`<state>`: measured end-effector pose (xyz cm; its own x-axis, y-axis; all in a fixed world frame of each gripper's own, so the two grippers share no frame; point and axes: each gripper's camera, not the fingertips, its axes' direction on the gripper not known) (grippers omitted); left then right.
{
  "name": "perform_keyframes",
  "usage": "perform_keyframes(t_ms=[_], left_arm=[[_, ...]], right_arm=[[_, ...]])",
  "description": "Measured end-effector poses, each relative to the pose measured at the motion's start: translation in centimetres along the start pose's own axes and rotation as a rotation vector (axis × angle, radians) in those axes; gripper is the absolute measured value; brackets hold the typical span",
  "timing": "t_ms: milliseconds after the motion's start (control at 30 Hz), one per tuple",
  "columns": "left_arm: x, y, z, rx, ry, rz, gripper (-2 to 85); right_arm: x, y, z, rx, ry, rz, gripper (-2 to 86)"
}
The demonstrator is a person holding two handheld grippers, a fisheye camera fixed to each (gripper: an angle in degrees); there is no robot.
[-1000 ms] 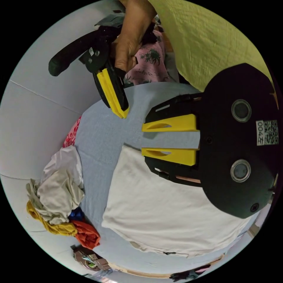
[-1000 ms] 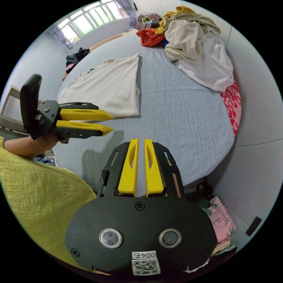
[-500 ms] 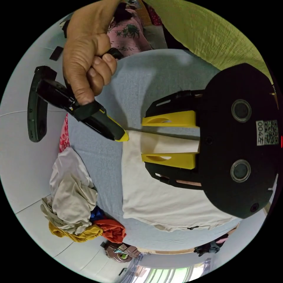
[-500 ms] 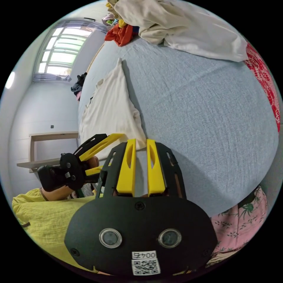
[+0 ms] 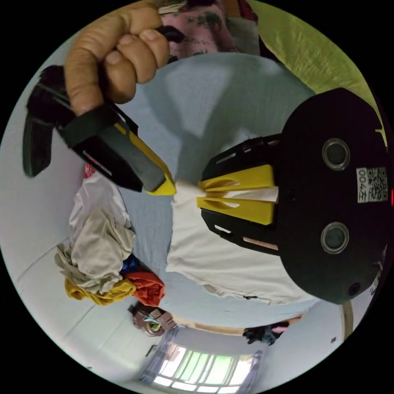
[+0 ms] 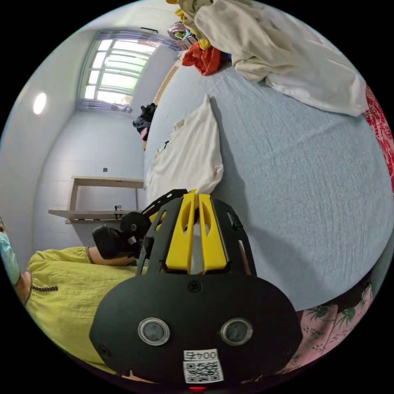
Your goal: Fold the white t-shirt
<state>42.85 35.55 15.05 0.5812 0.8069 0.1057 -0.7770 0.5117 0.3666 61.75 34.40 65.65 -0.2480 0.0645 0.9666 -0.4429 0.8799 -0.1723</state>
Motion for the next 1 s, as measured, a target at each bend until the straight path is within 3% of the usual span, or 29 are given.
perform_keyframes(t_ms=[200,333,467,667,1000], left_arm=[[-3.9,4.1,-4.2,0.05,0.042,-0.145,2.0],[-6.1,7.9,-6.7,0.091,0.048,-0.223,1.8],[-8.0,12.0,-8.8,0.111,0.04,-0.275,1.7],[-11.9,19.2,-11.3,0.141,0.06,-0.401,1.5],[-22.3,39.4,-17.0,0.283,0.281,-0.801,1.1]], right_arm=[[4.8,-7.1,3.4,-0.055,-0.18,0.116,15.8],[5.0,-13.1,9.6,-0.187,-0.209,0.101,18.5],[5.1,-17.7,14.2,-0.232,-0.176,0.094,17.2],[4.1,-21.5,20.0,-0.177,-0.128,0.063,6.9],[-13.3,-17.2,33.6,-0.106,0.054,-0.333,3.9]])
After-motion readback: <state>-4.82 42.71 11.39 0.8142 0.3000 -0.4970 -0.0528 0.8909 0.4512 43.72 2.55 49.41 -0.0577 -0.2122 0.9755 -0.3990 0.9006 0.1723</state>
